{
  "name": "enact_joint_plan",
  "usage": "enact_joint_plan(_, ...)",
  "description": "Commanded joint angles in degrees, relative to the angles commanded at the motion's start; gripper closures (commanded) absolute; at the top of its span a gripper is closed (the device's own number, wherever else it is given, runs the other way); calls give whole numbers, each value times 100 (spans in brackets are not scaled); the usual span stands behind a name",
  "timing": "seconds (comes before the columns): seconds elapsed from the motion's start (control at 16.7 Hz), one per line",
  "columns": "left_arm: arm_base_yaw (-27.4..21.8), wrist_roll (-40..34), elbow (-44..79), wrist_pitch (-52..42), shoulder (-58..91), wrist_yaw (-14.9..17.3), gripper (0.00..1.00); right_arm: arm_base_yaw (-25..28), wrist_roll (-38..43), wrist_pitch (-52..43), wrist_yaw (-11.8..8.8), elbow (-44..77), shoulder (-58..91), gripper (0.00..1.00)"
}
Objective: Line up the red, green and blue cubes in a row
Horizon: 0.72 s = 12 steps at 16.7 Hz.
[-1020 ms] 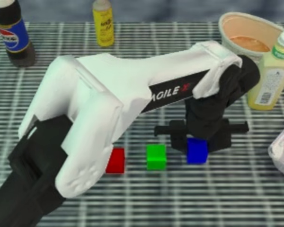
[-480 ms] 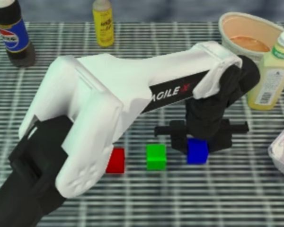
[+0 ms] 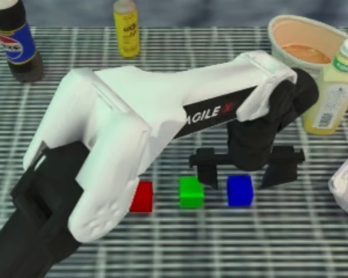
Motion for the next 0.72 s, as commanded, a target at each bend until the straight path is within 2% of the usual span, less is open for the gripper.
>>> enact_joint_plan(0.48,10,-3,21,-21,1,1,0,0,0,0,0,0,0,0)
enact_joint_plan(0.72,33,-15,640,-675,-36,16,0,0,0,0,0,0,0,0)
